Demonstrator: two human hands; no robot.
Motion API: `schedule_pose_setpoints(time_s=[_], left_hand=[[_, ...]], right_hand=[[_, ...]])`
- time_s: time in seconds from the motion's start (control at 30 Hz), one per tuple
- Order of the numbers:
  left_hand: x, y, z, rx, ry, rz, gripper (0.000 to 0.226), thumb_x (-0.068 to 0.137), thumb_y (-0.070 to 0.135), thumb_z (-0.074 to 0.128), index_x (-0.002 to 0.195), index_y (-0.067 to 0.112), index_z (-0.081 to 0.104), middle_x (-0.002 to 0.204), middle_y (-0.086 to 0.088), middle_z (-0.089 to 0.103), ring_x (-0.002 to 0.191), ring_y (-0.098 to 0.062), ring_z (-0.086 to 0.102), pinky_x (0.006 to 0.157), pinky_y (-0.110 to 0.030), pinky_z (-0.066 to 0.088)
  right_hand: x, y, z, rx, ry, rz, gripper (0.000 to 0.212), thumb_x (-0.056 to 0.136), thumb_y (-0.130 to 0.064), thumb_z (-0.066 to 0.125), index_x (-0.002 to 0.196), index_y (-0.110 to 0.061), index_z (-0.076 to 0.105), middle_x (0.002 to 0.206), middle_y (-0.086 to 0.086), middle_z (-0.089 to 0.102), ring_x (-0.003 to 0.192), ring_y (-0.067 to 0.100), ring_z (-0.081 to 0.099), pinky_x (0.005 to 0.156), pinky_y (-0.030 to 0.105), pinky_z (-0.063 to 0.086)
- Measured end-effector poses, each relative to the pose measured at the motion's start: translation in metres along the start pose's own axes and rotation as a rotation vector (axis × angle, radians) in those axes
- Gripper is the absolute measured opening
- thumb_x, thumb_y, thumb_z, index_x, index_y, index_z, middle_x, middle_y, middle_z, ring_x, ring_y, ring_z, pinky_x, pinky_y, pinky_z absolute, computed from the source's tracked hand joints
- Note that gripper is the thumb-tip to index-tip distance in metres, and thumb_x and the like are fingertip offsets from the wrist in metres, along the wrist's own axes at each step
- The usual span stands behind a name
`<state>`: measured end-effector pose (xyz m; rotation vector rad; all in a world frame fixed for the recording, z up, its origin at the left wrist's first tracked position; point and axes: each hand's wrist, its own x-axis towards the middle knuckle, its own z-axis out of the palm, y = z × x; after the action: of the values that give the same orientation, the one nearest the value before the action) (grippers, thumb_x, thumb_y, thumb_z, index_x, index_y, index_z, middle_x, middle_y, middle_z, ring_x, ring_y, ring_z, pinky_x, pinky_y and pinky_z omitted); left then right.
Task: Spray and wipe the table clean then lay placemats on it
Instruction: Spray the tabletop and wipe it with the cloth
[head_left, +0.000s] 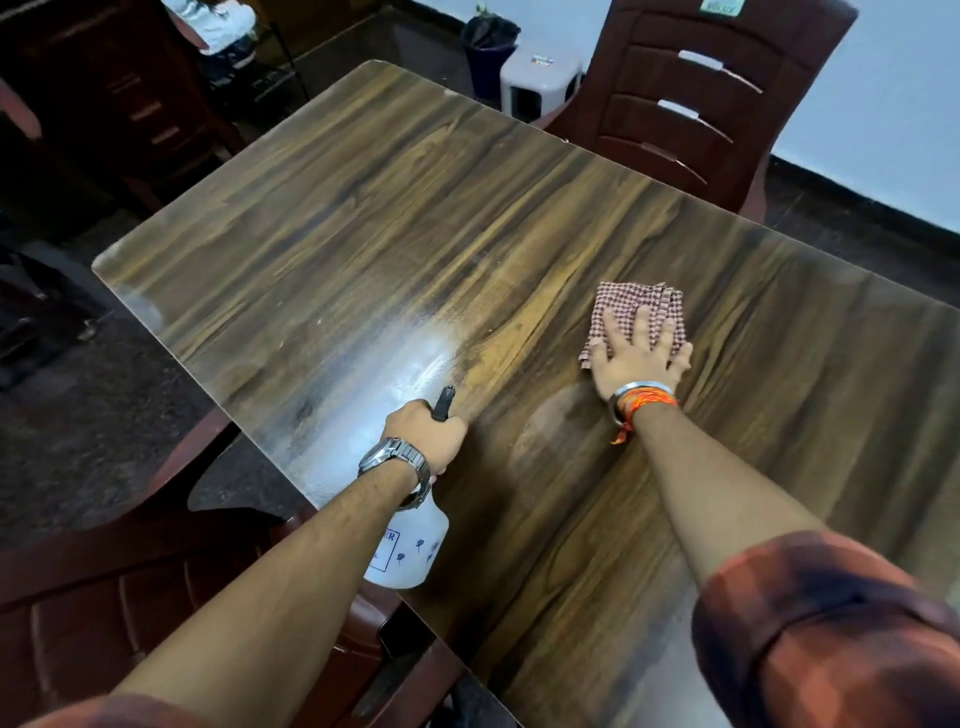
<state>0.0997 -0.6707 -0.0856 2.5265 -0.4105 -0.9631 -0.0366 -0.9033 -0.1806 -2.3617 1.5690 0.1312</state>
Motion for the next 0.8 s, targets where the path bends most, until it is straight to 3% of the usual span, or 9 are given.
schedule_pose_setpoints(time_s=[0.1, 0.23, 0.33, 0.4, 0.5, 0.63, 0.7, 0.8], left_hand=[[-0.007, 0.008, 0.009, 0.017, -0.018, 0.024, 0.016, 0.085, 0.029, 0.057, 0.086, 0.013, 0.057, 0.075, -0.012, 0.072, 0.066, -0.026, 0.074, 0.056, -0.027, 0.051], [-0.017, 0.018, 0.022, 0.040, -0.041, 0.070, 0.020, 0.082, 0.031, 0.056, 0.084, 0.011, 0.060, 0.070, -0.012, 0.072, 0.063, -0.028, 0.074, 0.059, -0.034, 0.058], [-0.027, 0.024, 0.028, 0.068, -0.057, 0.107, 0.019, 0.084, 0.029, 0.055, 0.078, 0.012, 0.061, 0.065, -0.010, 0.071, 0.055, -0.023, 0.066, 0.046, -0.023, 0.044], [-0.034, 0.027, 0.030, 0.062, -0.071, 0.111, 0.020, 0.086, 0.029, 0.055, 0.079, 0.011, 0.059, 0.066, -0.009, 0.069, 0.051, -0.019, 0.061, 0.043, -0.019, 0.037], [-0.043, 0.027, 0.028, 0.077, -0.082, 0.123, 0.024, 0.083, 0.031, 0.054, 0.079, 0.008, 0.060, 0.068, -0.009, 0.067, 0.049, -0.016, 0.059, 0.044, -0.020, 0.037], [-0.050, 0.018, 0.020, 0.074, -0.101, 0.122, 0.023, 0.076, 0.034, 0.052, 0.077, 0.012, 0.056, 0.073, -0.012, 0.071, 0.058, -0.022, 0.064, 0.055, -0.024, 0.047], [-0.052, 0.012, 0.017, 0.083, -0.093, 0.126, 0.022, 0.077, 0.034, 0.052, 0.079, 0.013, 0.056, 0.076, -0.012, 0.072, 0.060, -0.022, 0.064, 0.054, -0.024, 0.044], [-0.059, 0.005, 0.017, 0.081, -0.079, 0.133, 0.016, 0.083, 0.029, 0.054, 0.077, 0.014, 0.052, 0.072, -0.009, 0.066, 0.056, -0.020, 0.058, 0.050, -0.023, 0.038]], right_hand=[[-0.039, -0.023, 0.011, -0.035, 0.007, -0.092, 0.054, 0.094, -0.055, 0.022, 0.147, -0.049, 0.017, 0.162, -0.002, 0.006, 0.146, 0.037, -0.001, 0.113, 0.058, -0.008], [-0.119, -0.045, 0.046, -0.077, -0.019, -0.499, 0.054, 0.089, -0.055, 0.026, 0.140, -0.044, 0.040, 0.156, 0.002, 0.028, 0.142, 0.041, 0.020, 0.112, 0.056, -0.005], [-0.144, -0.033, 0.053, -0.105, -0.059, -0.673, 0.052, 0.091, -0.056, 0.029, 0.139, -0.042, 0.041, 0.159, -0.003, 0.020, 0.146, 0.034, 0.011, 0.114, 0.054, -0.007], [-0.135, -0.010, 0.045, -0.128, -0.006, -0.618, 0.055, 0.091, -0.057, 0.026, 0.144, -0.045, 0.030, 0.160, -0.005, 0.015, 0.147, 0.030, 0.008, 0.114, 0.056, -0.003], [-0.113, 0.035, 0.027, -0.123, 0.082, -0.286, 0.054, 0.091, -0.059, 0.021, 0.145, -0.052, 0.020, 0.159, -0.007, 0.018, 0.146, 0.030, 0.014, 0.114, 0.058, 0.004], [-0.112, 0.056, 0.018, -0.026, 0.041, 0.049, 0.053, 0.094, -0.058, 0.020, 0.146, -0.052, 0.015, 0.161, -0.006, 0.010, 0.147, 0.031, 0.000, 0.114, 0.057, -0.004], [-0.130, 0.033, 0.024, -0.006, 0.060, 0.072, 0.055, 0.091, -0.058, 0.021, 0.145, -0.050, 0.023, 0.160, -0.003, 0.016, 0.147, 0.034, 0.006, 0.113, 0.059, -0.001], [-0.180, -0.004, 0.046, -0.003, 0.061, -0.197, 0.056, 0.088, -0.061, 0.030, 0.140, -0.045, 0.040, 0.152, 0.002, 0.037, 0.139, 0.042, 0.028, 0.111, 0.062, 0.009]])
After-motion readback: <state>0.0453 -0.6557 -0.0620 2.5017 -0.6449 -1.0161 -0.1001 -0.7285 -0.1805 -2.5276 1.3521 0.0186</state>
